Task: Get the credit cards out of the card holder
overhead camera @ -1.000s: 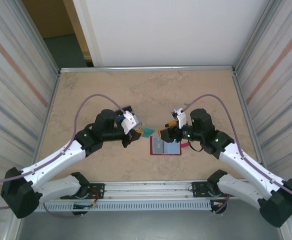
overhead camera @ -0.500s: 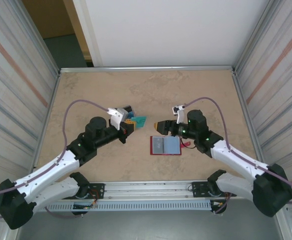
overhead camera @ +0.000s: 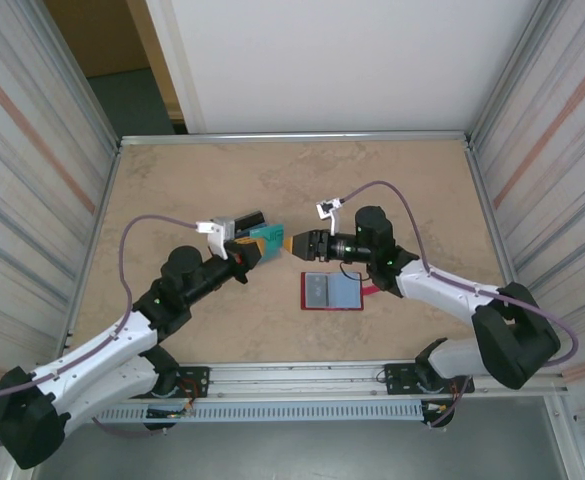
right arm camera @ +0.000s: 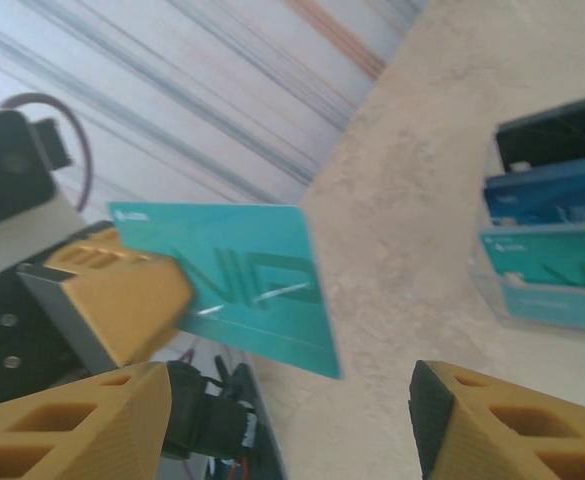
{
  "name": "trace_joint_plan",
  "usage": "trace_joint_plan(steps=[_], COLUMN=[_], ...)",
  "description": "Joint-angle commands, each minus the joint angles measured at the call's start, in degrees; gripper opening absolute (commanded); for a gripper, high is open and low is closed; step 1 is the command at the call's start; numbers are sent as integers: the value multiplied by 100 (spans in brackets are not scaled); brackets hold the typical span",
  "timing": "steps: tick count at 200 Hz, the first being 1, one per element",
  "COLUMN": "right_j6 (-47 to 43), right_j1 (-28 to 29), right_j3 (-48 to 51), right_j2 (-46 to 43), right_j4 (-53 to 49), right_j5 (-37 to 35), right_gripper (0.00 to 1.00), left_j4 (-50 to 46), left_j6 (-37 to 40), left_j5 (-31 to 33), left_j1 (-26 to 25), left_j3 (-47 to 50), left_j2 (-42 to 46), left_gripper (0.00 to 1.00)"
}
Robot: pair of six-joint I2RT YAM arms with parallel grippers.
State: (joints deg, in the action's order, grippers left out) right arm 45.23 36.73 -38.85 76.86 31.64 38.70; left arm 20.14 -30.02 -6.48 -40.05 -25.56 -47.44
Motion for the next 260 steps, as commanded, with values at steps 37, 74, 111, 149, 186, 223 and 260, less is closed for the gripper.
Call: trace_joint_plan(steps=[37,74,111,149,186,223,260], right_j6=[448,632,788,806,601,-21,-952], right_j1=[49,32,27,25,-26,-35,4], right_j3=[-316,-334,-360,-378,-325,-331,-372], right_j2=[451,563,593,565,449,169,-420], right_j4=[970,1371,1712,1793,1547,590,-868], right_j5=[617,730,796,836,919,967,780], right_gripper=[58,51,33,6,0,0,0], left_j4=[870,1084,1292,1264,1027,12,-1917], left_j6=[-493,-643,-733,-712,-485,244,1506], left_j5=[-318,-493,-596,-672,-1055,-1267,-1208], left_j1=[129,146,140,169,328,457,507], left_j3=[128,152,201,175,6,-397,-1280], left_j2=[39,-76,-222,-326,-311,-30,171], left_gripper=[0,0,0,0,24,61,74])
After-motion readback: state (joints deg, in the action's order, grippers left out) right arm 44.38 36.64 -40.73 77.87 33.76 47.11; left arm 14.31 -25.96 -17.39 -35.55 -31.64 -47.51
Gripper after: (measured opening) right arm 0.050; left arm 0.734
